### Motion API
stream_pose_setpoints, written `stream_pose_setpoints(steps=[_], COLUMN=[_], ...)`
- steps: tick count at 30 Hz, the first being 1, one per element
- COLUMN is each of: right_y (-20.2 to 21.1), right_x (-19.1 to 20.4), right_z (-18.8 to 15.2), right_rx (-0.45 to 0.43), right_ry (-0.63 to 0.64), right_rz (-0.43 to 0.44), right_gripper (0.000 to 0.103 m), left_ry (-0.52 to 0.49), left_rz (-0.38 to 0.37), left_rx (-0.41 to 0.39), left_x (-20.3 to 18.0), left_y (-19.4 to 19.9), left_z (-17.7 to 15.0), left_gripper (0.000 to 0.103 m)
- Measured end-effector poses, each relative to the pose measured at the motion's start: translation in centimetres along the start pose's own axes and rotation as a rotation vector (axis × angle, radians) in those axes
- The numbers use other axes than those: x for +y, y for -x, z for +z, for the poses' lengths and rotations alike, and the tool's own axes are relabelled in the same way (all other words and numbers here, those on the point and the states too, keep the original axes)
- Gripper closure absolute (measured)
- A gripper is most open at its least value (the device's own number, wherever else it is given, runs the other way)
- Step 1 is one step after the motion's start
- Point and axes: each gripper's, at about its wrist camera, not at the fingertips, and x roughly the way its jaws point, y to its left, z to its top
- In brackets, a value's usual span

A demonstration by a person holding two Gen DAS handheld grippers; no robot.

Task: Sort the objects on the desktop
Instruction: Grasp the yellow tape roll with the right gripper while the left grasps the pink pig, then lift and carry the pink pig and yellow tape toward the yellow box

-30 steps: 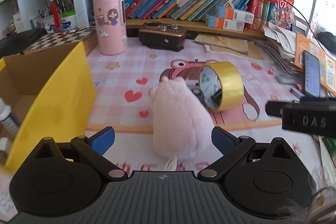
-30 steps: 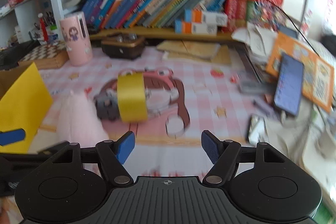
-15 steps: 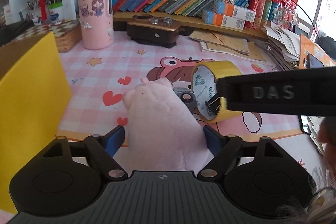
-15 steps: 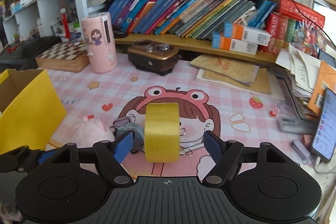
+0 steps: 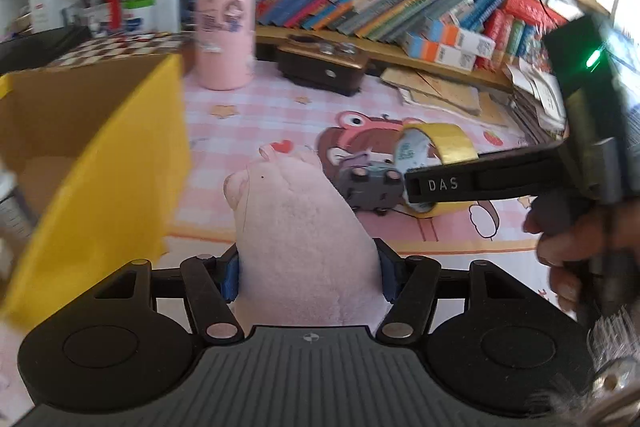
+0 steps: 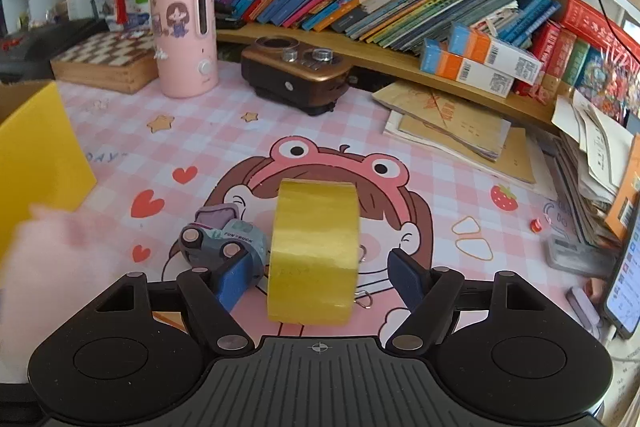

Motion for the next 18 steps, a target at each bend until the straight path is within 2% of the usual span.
stream_pose_setpoints(steps=[3, 4, 5, 6, 10, 18], right_y=[-0.4, -0.4, -0.3, -0.2, 1.1, 5.8], right_x=[0.5, 0.5, 0.6, 0.6, 0.5, 0.5], right_z=[-0.2, -0.2, -0.3, -0.2, -0.3, -0.9], right_rx=[0.006, 0.008, 0.009, 0.013, 0.013, -0.048], right_ry=[0.022, 0.028, 0.035, 0.044, 0.057, 0.036], right_rz=[-0.018, -0.013, -0.005, 0.007, 0.055, 0.075], right_gripper=[0.029, 0.038, 0.057, 0.059, 0.061, 0.062], left_ry=[0.031, 0.033, 0.032, 0.027, 0.001, -0.013], left_rz=[0.007, 0.01, 0.01, 0.008, 0.002, -0.019], left_rx=[-0.003, -0.005, -0.008, -0.012, -0.024, -0.047], left_x=[1.2, 1.4, 1.5, 1.5, 1.2, 1.3], left_y=[1.9, 2.5, 3.1, 3.6, 5.3, 7.1], left_z=[-0.5, -0.8, -1.0, -1.2, -1.8, -2.5], left_gripper=[0.043, 0.043, 0.043, 0.043, 0.043, 0.043])
